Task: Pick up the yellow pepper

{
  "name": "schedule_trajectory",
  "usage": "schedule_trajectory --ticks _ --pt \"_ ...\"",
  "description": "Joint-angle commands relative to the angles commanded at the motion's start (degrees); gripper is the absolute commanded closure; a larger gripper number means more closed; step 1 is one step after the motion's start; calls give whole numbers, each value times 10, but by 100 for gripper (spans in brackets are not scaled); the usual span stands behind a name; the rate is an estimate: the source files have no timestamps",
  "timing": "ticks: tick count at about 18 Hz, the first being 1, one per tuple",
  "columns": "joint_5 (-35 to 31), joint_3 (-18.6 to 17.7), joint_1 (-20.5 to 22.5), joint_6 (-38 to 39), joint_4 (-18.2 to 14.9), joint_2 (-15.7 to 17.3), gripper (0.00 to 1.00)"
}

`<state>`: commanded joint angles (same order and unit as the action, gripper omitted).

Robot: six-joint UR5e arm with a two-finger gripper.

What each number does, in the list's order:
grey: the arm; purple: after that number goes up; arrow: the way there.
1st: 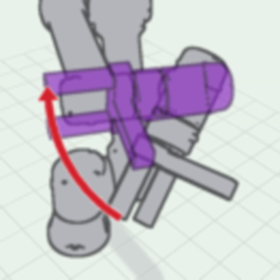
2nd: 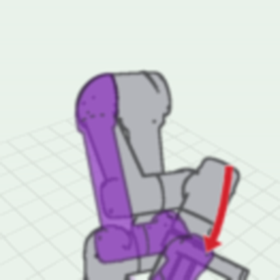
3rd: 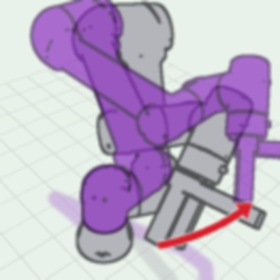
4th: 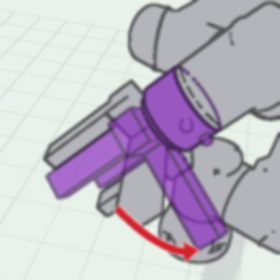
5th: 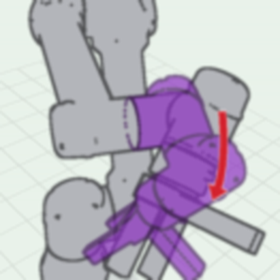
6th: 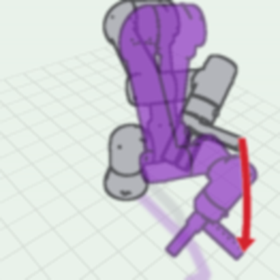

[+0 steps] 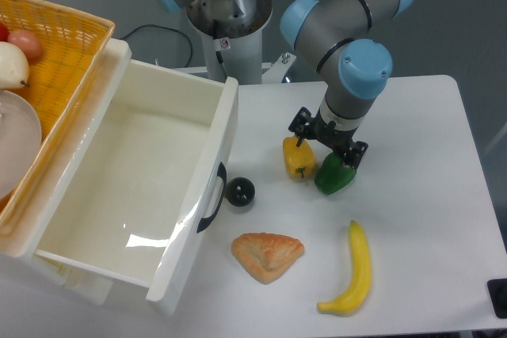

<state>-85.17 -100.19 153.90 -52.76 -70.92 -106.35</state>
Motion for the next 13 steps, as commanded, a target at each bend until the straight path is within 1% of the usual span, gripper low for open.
schedule_trajectory --ticks 2,3,5,9,13 --pt "-1 2 -5 55 -12 2 0" --pt "-1 2 -8 87 -23 10 0" --pt "-10 -2 -18 138 -32 18 0" --pt "-80 -23 -37 158 -35 20 0" --pt "-78 -26 -33 172 -33 14 0"
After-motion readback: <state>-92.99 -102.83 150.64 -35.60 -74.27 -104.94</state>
